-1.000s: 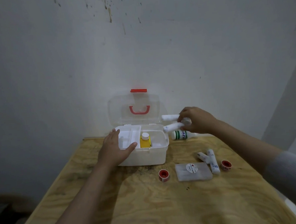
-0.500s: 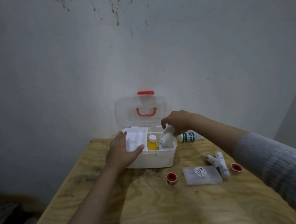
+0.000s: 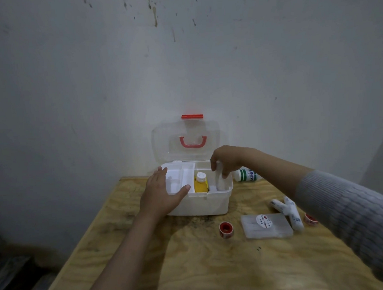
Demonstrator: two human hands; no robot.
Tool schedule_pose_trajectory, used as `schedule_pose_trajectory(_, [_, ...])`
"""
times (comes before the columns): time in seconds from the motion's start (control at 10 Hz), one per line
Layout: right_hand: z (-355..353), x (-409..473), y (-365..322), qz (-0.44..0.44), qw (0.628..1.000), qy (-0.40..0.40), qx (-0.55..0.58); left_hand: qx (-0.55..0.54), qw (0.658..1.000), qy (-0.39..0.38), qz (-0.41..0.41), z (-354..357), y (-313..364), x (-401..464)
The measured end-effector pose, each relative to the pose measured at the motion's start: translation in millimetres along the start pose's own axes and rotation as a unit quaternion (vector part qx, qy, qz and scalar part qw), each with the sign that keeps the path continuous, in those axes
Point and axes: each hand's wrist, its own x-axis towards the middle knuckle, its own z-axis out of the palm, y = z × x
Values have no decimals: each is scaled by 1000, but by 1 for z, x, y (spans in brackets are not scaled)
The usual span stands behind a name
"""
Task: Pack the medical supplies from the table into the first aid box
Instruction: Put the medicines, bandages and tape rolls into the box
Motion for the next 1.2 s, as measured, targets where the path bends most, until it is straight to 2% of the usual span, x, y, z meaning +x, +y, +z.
schedule_pose_trajectory(0.3, [16, 1, 6, -21, 994, 67, 84, -9, 1000, 5, 5, -1, 2, -1])
schedule_pose_trajectory(0.6, [16, -9, 15, -22, 983, 133, 122, -16, 1000, 12, 10, -3, 2, -2])
schedule_pose_trajectory(0.8, [12, -36, 38, -8, 957, 217, 191, -25, 999, 20, 17, -2, 0, -2])
schedule_pose_trajectory(0.9, [19, -49, 58, 26, 949, 247, 195, -25, 999, 22, 17, -1, -1, -1])
schedule_pose_trajectory(1.0, [40, -56, 81, 95, 948, 244, 181, -18, 999, 25, 17, 0, 0, -1])
schedule_pose_trajectory(1.1, [73, -60, 102, 178, 955, 191, 144, -11, 1000, 21, 14, -1, -1, -1])
schedule_pose_trajectory(1.2, [103, -62, 117, 237, 948, 150, 154, -8, 1000, 15, 11, -1, 0, -1])
